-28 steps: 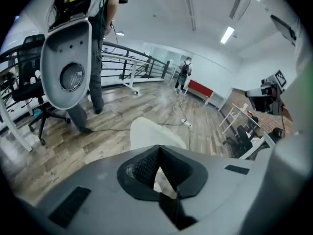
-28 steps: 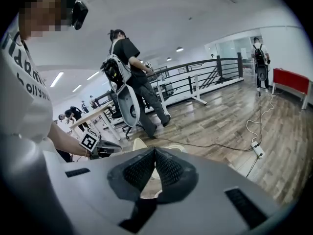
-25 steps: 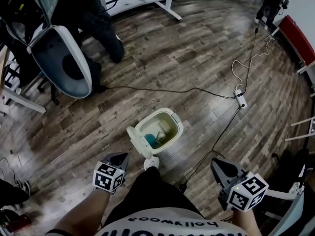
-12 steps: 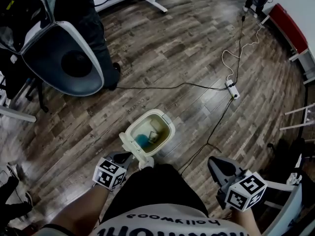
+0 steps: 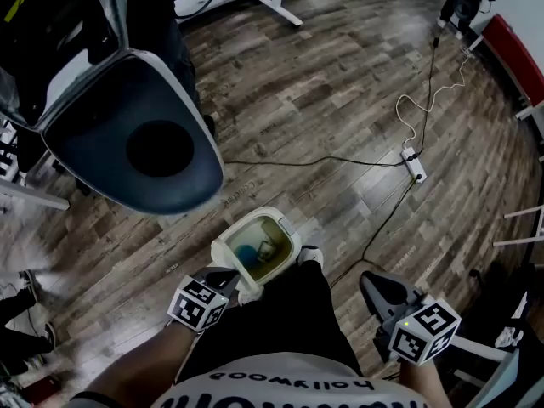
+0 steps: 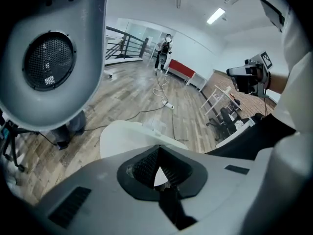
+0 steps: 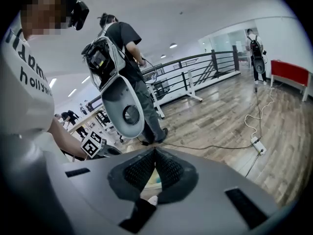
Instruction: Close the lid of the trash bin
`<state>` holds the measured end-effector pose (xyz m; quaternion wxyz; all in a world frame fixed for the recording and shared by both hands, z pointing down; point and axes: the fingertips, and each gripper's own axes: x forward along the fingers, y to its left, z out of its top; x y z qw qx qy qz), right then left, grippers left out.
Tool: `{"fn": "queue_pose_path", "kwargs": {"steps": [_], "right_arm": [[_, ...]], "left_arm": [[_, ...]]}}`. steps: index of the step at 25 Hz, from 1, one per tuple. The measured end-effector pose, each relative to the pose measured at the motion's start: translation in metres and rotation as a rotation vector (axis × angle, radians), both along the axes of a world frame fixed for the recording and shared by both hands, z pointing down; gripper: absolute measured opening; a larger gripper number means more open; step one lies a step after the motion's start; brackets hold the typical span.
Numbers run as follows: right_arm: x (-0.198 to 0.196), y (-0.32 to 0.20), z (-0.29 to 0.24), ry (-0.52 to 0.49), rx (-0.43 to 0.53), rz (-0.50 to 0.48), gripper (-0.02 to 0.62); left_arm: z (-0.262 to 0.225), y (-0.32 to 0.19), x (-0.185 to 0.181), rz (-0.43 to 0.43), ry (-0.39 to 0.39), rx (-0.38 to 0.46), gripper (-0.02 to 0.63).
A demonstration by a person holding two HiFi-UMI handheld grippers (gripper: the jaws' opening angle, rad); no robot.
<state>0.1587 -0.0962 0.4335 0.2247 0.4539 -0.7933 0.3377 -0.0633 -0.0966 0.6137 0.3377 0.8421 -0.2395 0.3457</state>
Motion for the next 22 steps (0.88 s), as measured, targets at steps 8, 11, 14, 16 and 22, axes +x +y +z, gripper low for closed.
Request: {"fn": "queue_pose_path", "kwargs": {"steps": [8, 11, 14, 16, 22], "right_arm": [[0.067, -0.058, 0.029, -0.097, -0.078, -0.084, 0.008], [0.106, -0.073, 0.037, -0.105, -0.106, -0.068, 0.008], [0.137, -0.087, 0.052, -0.095, -0.126, -0.051, 0.008], [0.151, -0.095, 0.062, -0.099, -0.141, -0.038, 0.008], [0.166, -0.108, 0.09, -0.095, -0.168, -0.06, 0.008]], "left_arm": [[0.022, -0.035, 0.053, -0.137, -0.076, -0.063, 0.006], [0.039, -0.048, 0.072, -0.125, -0.125, -0.084, 0.006], [0.057, -0.06, 0.089, -0.105, -0.18, -0.117, 0.006], [0.068, -0.065, 0.097, -0.099, -0.195, -0.138, 0.006], [0.096, -0.076, 0.115, -0.077, -0.218, -0.172, 0.006]]}}
